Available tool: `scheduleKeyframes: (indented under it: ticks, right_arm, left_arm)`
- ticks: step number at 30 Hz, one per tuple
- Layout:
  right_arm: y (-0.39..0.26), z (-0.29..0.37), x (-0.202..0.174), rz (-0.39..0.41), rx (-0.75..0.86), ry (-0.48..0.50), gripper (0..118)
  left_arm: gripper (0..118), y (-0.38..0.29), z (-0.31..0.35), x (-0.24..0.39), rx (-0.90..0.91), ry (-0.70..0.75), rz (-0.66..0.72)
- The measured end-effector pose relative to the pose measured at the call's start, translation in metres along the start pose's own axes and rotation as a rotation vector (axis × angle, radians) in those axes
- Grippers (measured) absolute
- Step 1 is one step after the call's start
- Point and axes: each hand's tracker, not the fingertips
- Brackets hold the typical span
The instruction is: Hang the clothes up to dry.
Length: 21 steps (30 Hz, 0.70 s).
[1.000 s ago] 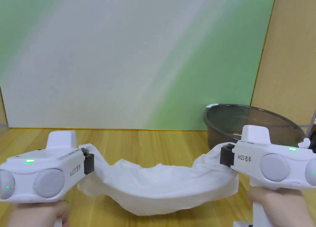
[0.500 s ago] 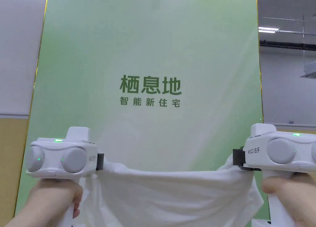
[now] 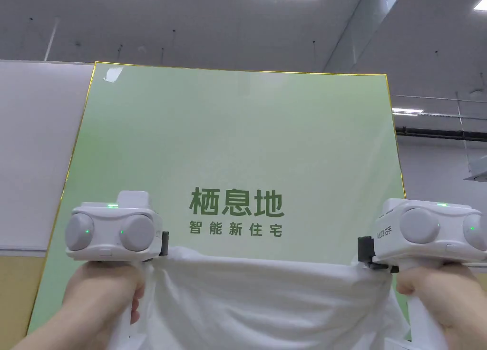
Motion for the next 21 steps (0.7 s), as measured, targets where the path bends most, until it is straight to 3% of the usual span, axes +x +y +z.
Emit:
scheduleKeyframes:
  ticks: [8,14,21]
  right_arm:
    - [0.007,-0.077,-0.020,-0.022,-0.060,-0.029,17]
    - [-0.009,-0.172,-0.033,0.064,-0.114,-0.056,17]
    - [-0.047,-0.254,-0.048,0.083,-0.191,-0.080,17]
  left_arm:
    - [8,-0.016,-0.081,0.009,-0.052,0.056,0.026]
    - [8,-0.042,-0.145,0.021,-0.025,0.098,-0.031]
    - [8,-0.091,-0.227,0.035,-0.116,0.119,-0.063]
